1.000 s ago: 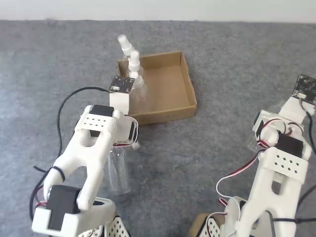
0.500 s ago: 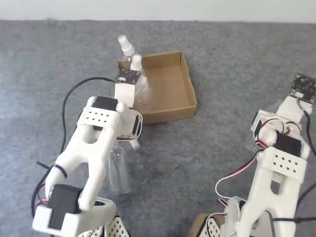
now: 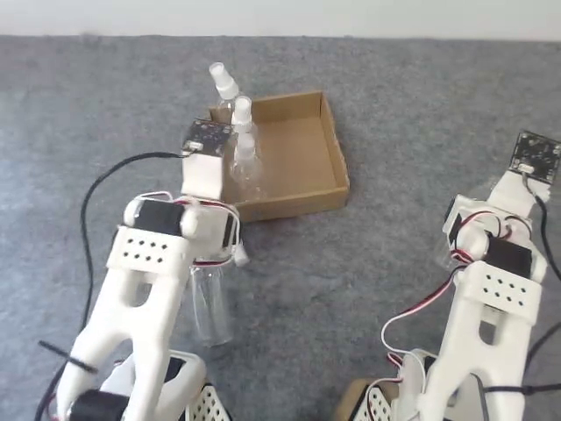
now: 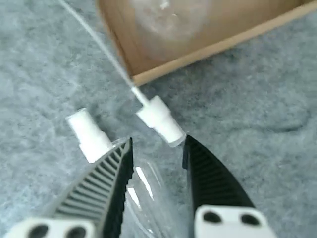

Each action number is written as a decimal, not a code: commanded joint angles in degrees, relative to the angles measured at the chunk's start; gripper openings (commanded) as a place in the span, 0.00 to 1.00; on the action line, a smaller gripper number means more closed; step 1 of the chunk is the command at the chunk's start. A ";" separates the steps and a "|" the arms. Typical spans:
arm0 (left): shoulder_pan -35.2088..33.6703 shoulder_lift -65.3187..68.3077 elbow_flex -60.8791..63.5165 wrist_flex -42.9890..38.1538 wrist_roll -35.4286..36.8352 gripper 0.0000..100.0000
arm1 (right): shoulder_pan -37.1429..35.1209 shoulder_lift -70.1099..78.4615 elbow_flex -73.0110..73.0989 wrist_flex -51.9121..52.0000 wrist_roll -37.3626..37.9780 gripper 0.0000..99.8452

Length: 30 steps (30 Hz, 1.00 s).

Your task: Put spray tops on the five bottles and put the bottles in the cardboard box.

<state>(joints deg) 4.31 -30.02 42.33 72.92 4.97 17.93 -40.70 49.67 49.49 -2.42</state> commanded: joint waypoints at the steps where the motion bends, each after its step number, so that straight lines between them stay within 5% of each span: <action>1: -4.92 -3.16 -0.13 -1.67 -0.18 0.15 | -0.31 -1.98 -0.44 -1.01 1.05 0.05; 10: -16.62 -3.16 5.93 -16.79 -2.81 0.15 | -0.31 -1.98 -0.44 -0.92 1.05 0.05; 19: -16.70 0.53 9.98 -29.80 -1.05 0.15 | -0.31 -1.98 -0.44 -0.92 1.05 0.05; 30: -13.89 21.36 -7.87 -23.82 15.30 0.15 | -0.40 -1.98 -0.44 -1.01 1.14 0.05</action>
<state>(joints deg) -10.37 -12.35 43.21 46.37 13.67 17.93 -40.70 49.67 49.49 -2.07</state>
